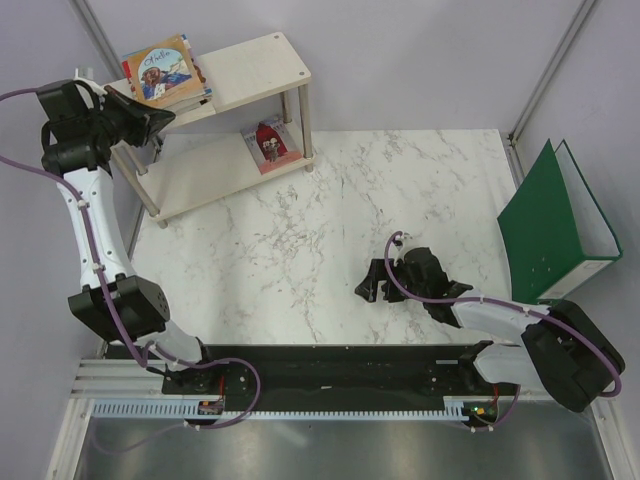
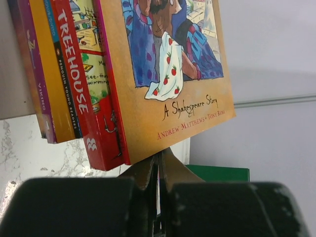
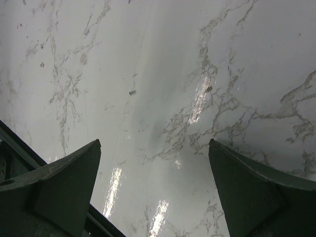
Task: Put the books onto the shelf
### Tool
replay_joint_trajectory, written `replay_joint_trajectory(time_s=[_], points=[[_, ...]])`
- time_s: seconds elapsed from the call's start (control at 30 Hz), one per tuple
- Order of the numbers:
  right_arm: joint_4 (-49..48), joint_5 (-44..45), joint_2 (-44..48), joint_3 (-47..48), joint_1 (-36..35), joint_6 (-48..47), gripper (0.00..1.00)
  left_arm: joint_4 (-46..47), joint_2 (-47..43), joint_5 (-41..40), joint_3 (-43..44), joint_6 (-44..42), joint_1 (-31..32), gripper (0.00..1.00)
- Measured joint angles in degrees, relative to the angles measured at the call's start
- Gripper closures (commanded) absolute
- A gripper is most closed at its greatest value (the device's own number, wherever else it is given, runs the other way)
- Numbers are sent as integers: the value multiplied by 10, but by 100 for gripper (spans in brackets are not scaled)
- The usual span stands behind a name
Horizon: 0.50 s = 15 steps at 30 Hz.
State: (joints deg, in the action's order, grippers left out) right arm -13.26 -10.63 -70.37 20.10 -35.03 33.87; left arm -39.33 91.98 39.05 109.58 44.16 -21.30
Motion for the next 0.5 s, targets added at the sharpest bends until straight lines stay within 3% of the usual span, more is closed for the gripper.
replay_joint_trajectory(time_s=[0.37, 0.4, 0.43, 0.5], points=[[-2, 0, -9, 6, 0, 0, 2, -10, -12, 2, -14, -23, -3, 97], [-2, 0, -9, 6, 0, 0, 2, -13, -24, 3, -30, -28, -3, 93], [-2, 0, -9, 7, 0, 0, 2, -12, -40, 3, -49, -35, -1, 76], [0, 0, -9, 8, 0, 0, 2, -14, -85, 2, -97, -52, 4, 58]])
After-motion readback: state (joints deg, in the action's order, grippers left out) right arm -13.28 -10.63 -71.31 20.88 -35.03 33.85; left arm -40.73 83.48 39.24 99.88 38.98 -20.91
